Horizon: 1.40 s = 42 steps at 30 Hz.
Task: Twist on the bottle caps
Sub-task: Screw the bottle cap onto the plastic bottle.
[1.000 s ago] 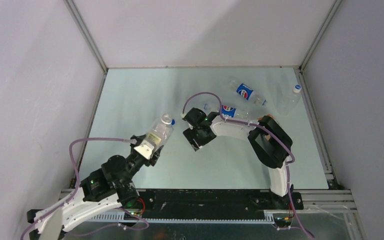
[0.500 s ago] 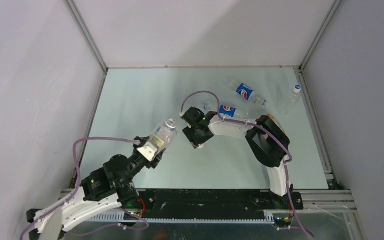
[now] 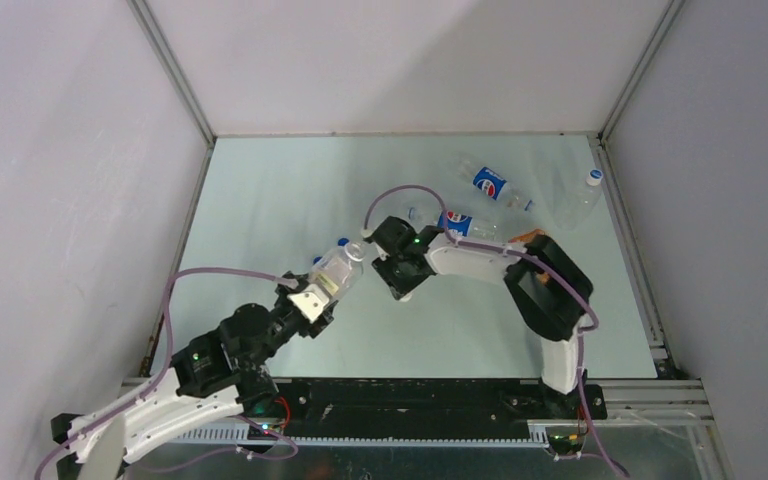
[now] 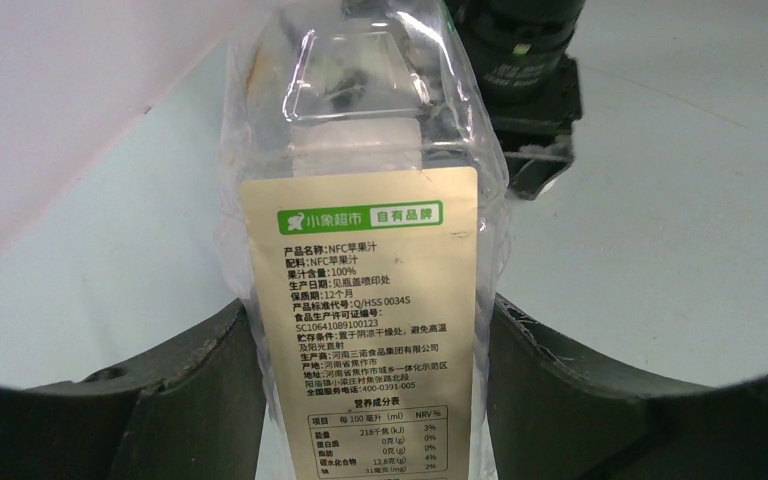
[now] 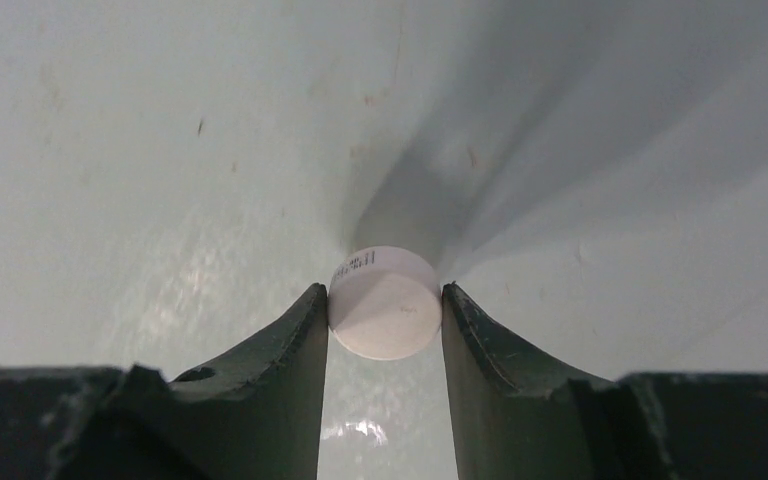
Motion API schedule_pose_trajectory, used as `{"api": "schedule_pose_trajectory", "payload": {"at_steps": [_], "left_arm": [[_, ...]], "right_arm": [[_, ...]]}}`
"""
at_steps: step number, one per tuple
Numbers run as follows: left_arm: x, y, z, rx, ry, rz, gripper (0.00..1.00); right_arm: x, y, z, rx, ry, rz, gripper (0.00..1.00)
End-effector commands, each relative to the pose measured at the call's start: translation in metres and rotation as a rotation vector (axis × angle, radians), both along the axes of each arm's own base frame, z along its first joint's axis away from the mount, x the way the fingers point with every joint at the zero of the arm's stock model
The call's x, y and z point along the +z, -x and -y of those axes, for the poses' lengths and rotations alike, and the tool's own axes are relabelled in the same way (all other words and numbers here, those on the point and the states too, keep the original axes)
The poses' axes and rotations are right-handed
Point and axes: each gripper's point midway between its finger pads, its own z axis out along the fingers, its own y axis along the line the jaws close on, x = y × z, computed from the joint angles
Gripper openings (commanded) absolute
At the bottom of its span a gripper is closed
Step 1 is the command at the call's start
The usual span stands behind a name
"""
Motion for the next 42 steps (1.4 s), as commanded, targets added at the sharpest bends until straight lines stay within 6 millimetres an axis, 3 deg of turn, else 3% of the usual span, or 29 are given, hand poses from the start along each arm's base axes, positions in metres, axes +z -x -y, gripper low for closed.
{"api": "schedule_pose_trajectory", "payload": {"at_steps": [1, 4, 7, 10, 14, 18, 26, 42], "left_arm": [[0.027, -0.005, 0.018, -0.077, 0.053, 0.056, 0.00], [0.025, -0.008, 0.029, -0.128, 0.054, 0.032, 0.00], [0.027, -0.006, 0.045, -0.207, 0.061, 0.020, 0.00], [0.028, -0.004, 0.057, -0.280, 0.041, 0.018, 0.00], [0.034, 0.004, 0.077, -0.397, 0.045, 0.010, 0.00], [0.045, 0.013, 0.094, -0.497, 0.074, 0.022, 0.00], [0.053, 0.018, 0.110, -0.599, 0.041, 0.010, 0.00], [0.062, 0.022, 0.117, -0.650, 0.027, -0.001, 0.00]], "right_arm": [[0.068, 0.001, 0.010, 0.033, -0.197, 0.061, 0.17], [0.098, 0.002, 0.030, 0.025, -0.315, 0.078, 0.17], [0.144, 0.018, 0.043, 0.096, -0.496, 0.101, 0.16], [0.184, 0.022, 0.061, 0.169, -0.575, 0.206, 0.16], [0.245, 0.041, 0.075, 0.287, -0.698, 0.372, 0.12], [0.275, 0.060, 0.078, 0.374, -0.780, 0.434, 0.07], [0.294, 0.089, 0.078, 0.549, -0.865, 0.442, 0.00], [0.297, 0.101, 0.065, 0.701, -0.931, 0.418, 0.01]]}}
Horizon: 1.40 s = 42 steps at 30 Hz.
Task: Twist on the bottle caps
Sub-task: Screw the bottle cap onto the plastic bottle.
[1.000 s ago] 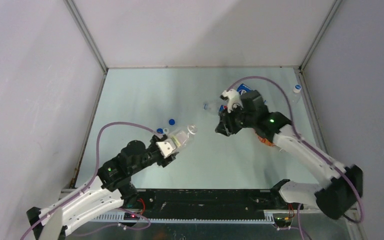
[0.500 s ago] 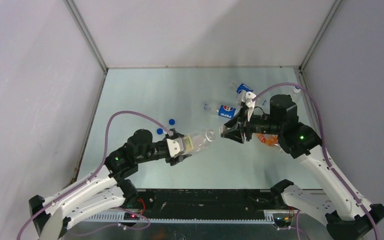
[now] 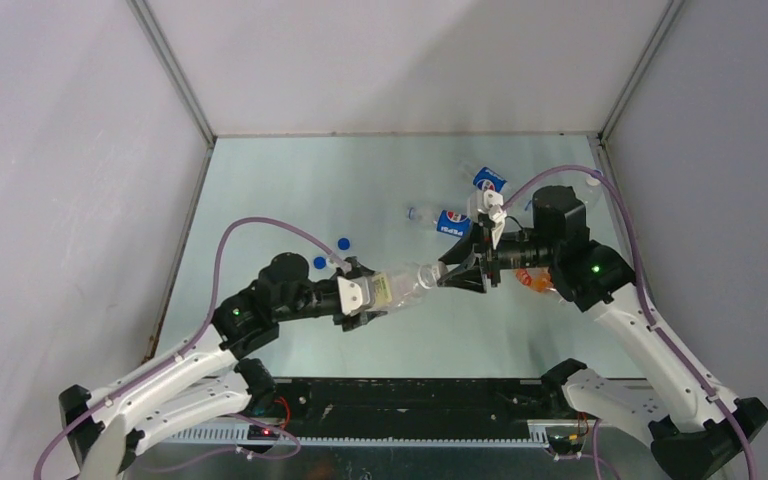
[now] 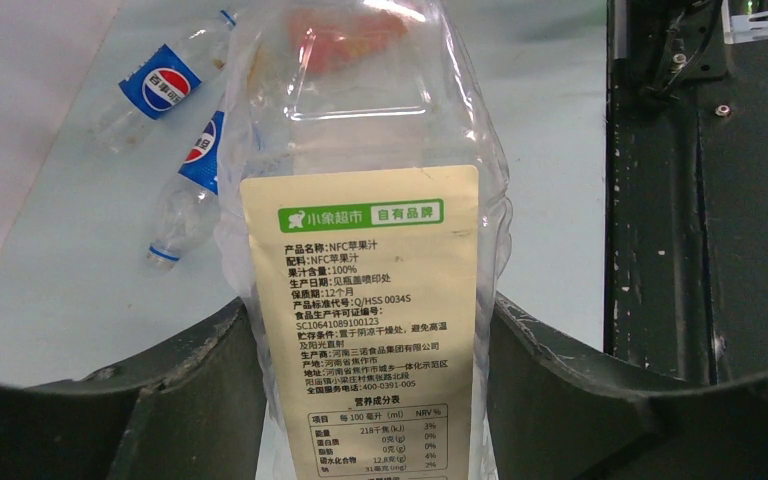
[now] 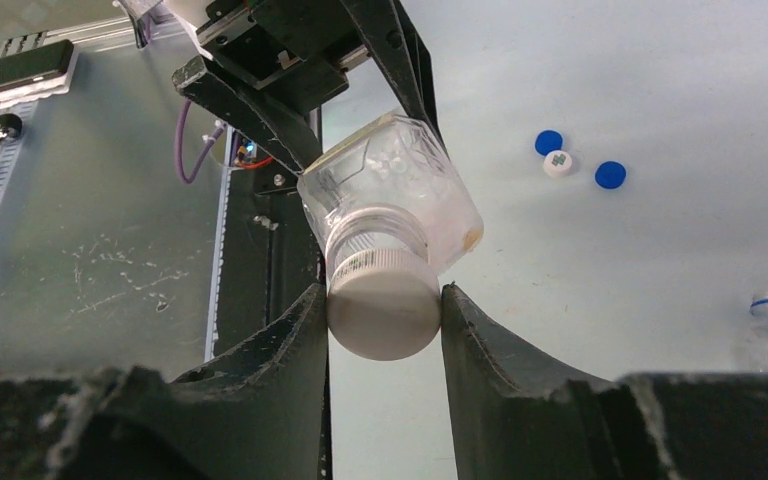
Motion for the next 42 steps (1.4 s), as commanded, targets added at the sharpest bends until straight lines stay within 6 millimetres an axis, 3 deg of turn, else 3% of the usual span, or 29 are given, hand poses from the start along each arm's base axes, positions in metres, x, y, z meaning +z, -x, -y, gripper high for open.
{"api": "schedule_pose_trajectory", "payload": {"at_steps": [1, 31, 42], "left_arm": [[0.032, 0.001, 0.006, -0.035, 0.057, 0.052, 0.00], [0.029, 0.023, 0.018, -0.203, 0.034, -0.130, 0.00], [0.042, 0.007, 0.026, -0.129, 0.153, -0.097, 0.00]], "right_arm": [[0.011, 0.003, -0.006, 0.059, -0.037, 0.062, 0.01], [-0.024, 0.023, -0.017, 0.204, 0.102, 0.076, 0.00], [-0.026, 0.013, -0.020, 0.130, 0.117, -0.005, 0.00]]}}
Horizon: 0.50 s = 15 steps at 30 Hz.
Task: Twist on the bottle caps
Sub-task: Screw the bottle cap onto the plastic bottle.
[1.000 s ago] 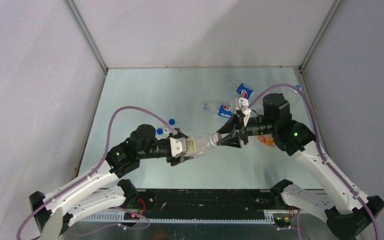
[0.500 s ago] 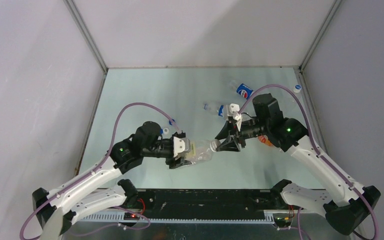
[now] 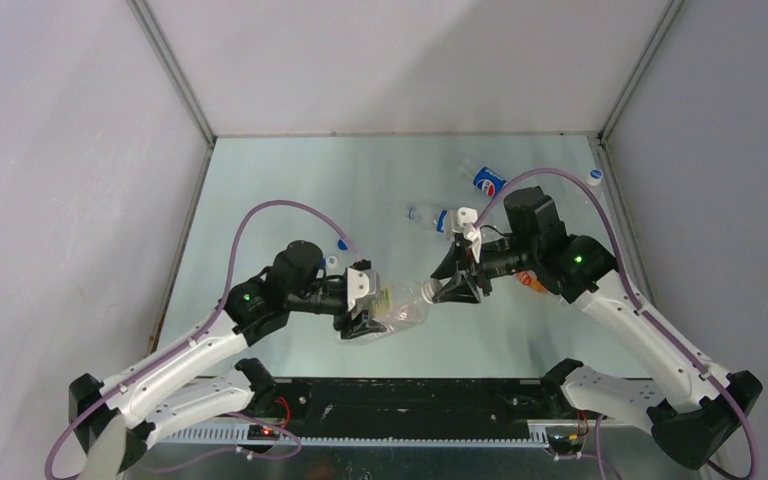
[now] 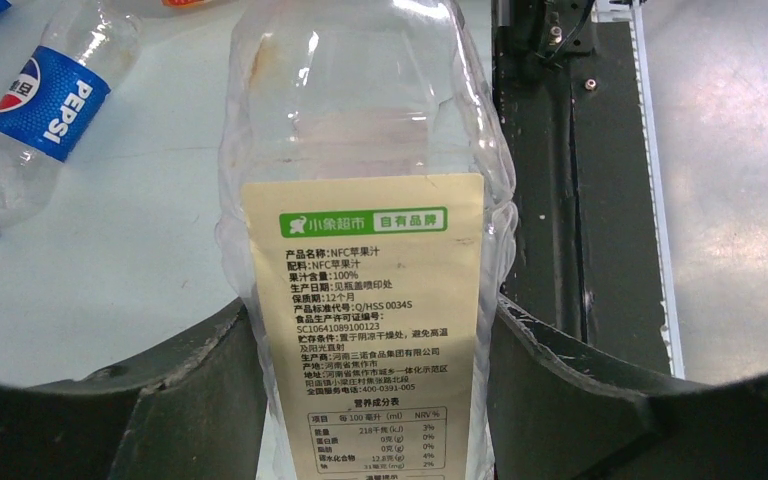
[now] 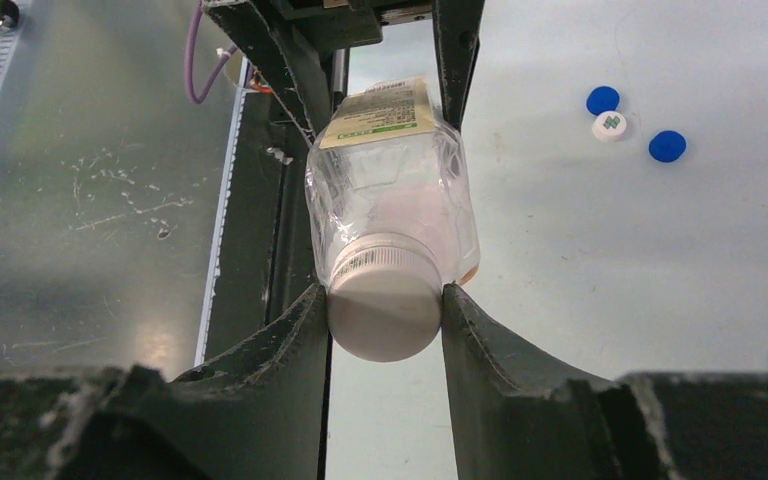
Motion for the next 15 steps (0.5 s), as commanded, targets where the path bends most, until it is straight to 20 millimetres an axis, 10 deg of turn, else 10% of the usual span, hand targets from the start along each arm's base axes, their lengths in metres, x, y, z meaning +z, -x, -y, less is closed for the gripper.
{"api": "schedule_pose_trajectory", "payload": {"at_steps": [1, 15], "left_arm": [[0.071, -0.020, 0.023, 0.020, 0.246, 0.173, 0.00], [0.090, -0.044, 0.021, 0.140, 0.336, 0.288, 0.00]], "right_arm": [[0.005, -0.006, -0.009, -0.029, -0.003, -0.038, 0.00], [0.005, -0.014, -0.008, -0.170, 0.019, -0.188, 0.00]]}}
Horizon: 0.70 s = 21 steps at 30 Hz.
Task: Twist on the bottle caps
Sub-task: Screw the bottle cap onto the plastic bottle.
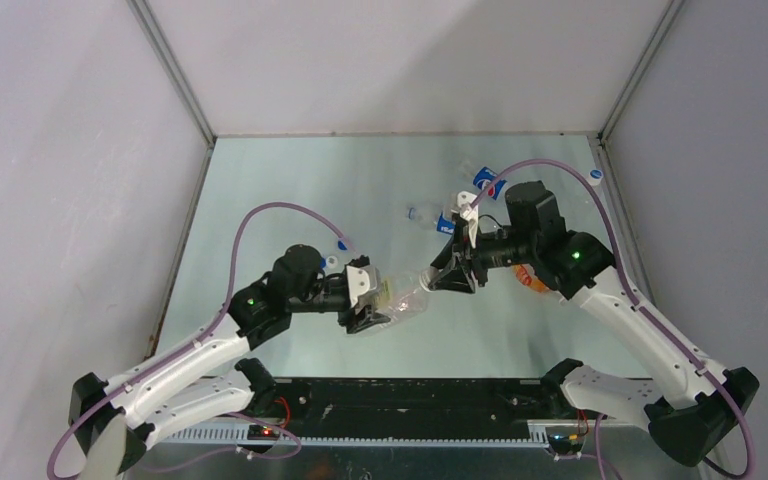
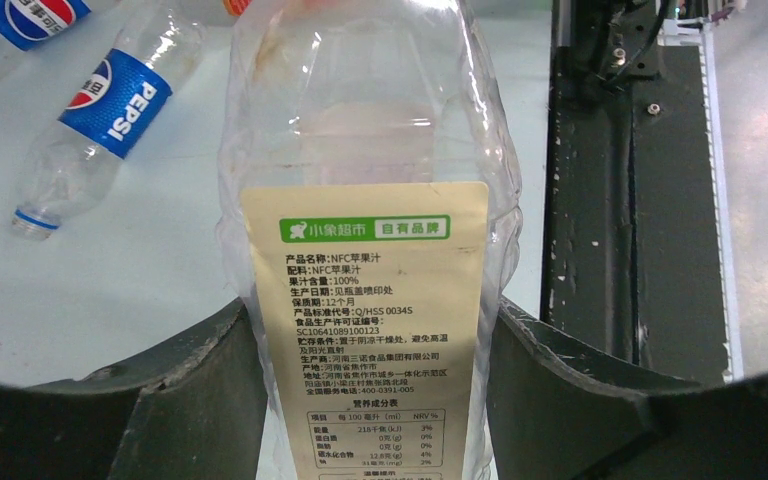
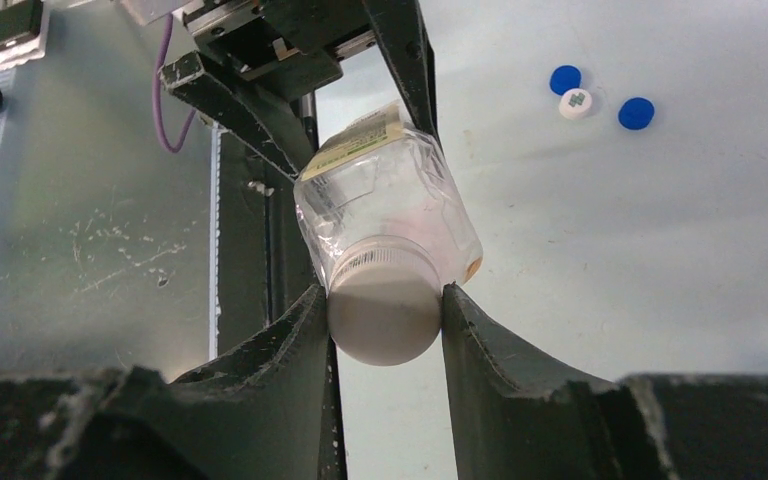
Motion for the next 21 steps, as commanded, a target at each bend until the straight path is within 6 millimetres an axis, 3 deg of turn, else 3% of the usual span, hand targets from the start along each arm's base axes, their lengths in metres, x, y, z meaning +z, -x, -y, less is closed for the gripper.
{"api": "schedule_pose_trajectory", "payload": {"at_steps": [1, 9, 15, 21], "left_arm": [[0.095, -0.023, 0.016, 0.055, 0.293, 0.250, 0.00], [0.089, -0.018, 0.021, 0.040, 0.332, 0.184, 0.00], [0.074, 0.001, 0.026, -0.049, 0.312, 0.085, 0.00], [0.072, 0.013, 0.029, -0.113, 0.332, 0.017, 0.00]], "right_arm": [[0.001, 0.005, -0.005, -0.039, 0.009, -0.099, 0.00], [0.002, 0.007, -0.008, -0.052, -0.026, -0.110, 0.00], [0.001, 0.015, -0.002, 0.039, -0.020, 0.020, 0.00], [0.003, 0.022, 0.004, 0.115, -0.039, 0.080, 0.00]]}}
